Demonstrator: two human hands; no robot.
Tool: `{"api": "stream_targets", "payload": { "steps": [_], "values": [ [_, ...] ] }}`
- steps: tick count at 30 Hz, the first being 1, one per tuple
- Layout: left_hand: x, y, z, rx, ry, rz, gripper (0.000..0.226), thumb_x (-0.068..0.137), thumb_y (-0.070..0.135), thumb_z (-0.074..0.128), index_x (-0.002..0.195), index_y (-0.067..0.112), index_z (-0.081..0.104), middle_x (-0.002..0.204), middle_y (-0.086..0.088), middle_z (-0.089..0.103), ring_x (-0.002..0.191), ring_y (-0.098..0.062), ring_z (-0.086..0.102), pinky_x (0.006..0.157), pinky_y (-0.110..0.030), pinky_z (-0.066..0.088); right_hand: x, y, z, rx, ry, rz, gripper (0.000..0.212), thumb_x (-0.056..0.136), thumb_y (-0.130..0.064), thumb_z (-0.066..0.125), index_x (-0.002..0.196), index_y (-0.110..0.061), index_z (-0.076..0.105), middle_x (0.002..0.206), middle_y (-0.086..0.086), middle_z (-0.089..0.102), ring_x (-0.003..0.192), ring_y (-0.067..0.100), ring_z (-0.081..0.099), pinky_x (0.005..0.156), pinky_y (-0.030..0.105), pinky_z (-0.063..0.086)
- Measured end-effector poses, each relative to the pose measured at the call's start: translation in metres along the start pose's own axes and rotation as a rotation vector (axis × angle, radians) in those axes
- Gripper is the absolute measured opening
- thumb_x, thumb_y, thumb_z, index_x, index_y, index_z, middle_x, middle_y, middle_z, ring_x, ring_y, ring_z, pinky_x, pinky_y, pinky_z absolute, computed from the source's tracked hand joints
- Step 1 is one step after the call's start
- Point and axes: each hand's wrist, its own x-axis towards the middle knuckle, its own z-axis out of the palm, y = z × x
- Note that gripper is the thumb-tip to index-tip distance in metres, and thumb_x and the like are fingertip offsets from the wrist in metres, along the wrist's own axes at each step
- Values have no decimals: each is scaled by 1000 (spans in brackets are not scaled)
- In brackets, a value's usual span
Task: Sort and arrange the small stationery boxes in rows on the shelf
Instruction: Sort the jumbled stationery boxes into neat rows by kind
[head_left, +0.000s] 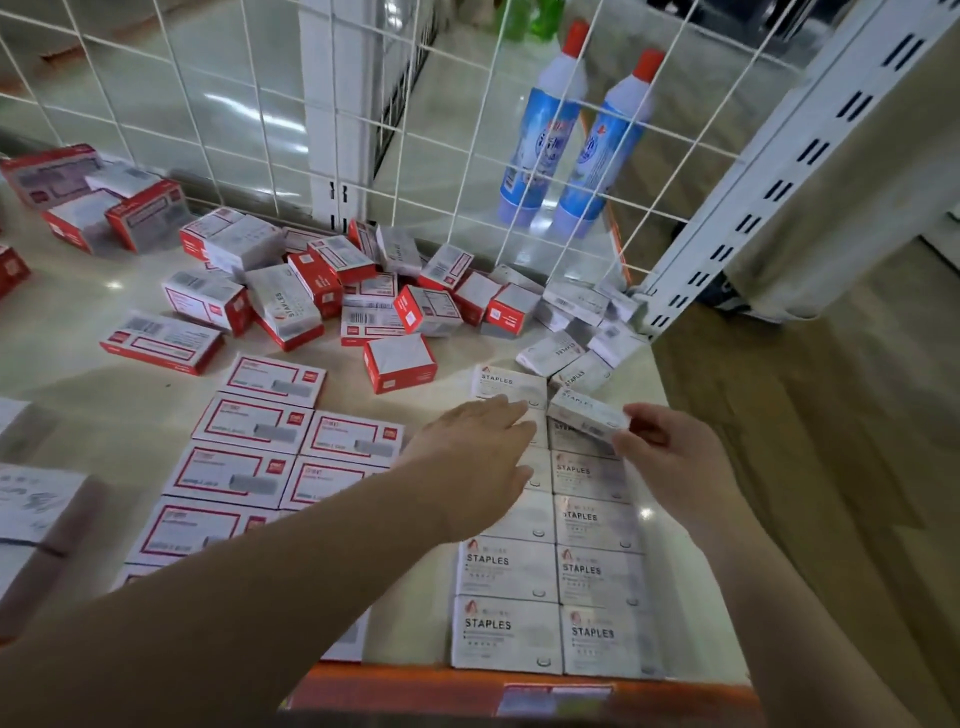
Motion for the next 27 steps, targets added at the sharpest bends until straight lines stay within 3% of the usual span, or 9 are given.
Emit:
{"api": "stream_targets", "payload": {
  "steps": [6,11,16,19,23,27],
  "values": [
    [10,3,0,20,-29,-15,51,100,38,30,147,22,20,156,6,11,143,-10,5,113,-28,7,11,-2,0,16,-27,27,36,86,-14,63,121,-9,59,99,2,64,90,15,59,75,22,40],
    [11,2,-1,9,7,-22,44,99,38,32,139,20,37,145,5,33,133,-13,29,105,-30,28,15,-3,2,36,10,-11,33,85,-12,65,117,-7,62,96,2,63,90,17,60,85,30,47],
    [18,0,1,15,45,-17,40,97,38,34,131,19,45,135,4,43,123,-14,39,99,-30,35,16,4,-8,84,31,-32,31,85,-9,64,116,-8,62,101,5,66,92,18,61,85,32,49],
    [24,-1,3,20,85,7,42,97,38,35,133,19,44,136,4,42,123,-14,39,101,-30,36,17,16,-16,95,86,6,37,85,-12,63,122,-11,59,105,7,65,91,18,61,78,32,46],
    [30,0,3,31,69,-1,48,98,39,33,142,20,33,151,4,24,137,-14,24,110,-29,22,17,22,-19,61,106,16,36,84,-9,61,120,-9,60,99,6,66,86,18,62,77,31,49],
    [33,1,3,28,42,-22,43,98,37,33,134,17,43,144,4,35,131,-15,33,107,-31,30,20,24,-14,32,99,20,37,85,-9,62,122,-9,58,101,6,64,85,15,58,71,24,41]
  ]
}}
